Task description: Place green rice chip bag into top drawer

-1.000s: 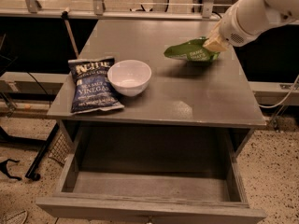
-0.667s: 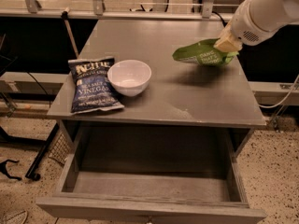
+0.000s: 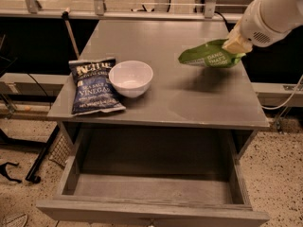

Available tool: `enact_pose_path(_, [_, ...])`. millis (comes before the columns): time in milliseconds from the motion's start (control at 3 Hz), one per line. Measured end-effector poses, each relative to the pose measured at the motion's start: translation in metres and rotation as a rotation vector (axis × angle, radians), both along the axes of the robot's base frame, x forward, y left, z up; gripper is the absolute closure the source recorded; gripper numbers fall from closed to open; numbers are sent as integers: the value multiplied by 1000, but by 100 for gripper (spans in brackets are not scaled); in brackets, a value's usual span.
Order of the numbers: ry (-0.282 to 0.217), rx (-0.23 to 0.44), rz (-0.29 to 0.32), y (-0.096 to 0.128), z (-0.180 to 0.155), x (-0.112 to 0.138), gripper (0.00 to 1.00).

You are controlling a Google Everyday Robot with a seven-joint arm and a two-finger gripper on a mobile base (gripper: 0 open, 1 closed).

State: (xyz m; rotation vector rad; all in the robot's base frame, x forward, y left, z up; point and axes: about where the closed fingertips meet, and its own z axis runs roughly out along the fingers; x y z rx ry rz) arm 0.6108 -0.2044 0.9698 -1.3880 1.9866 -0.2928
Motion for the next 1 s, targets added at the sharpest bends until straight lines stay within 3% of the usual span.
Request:
enact_pose_path(333, [-22,-32,-10,-1,13,-35,100])
enact_pose_path(667, [0,-97,-19,4,17,-96,100])
enact_pose_path(1000, [18,-138,-44,7,19,-136,100])
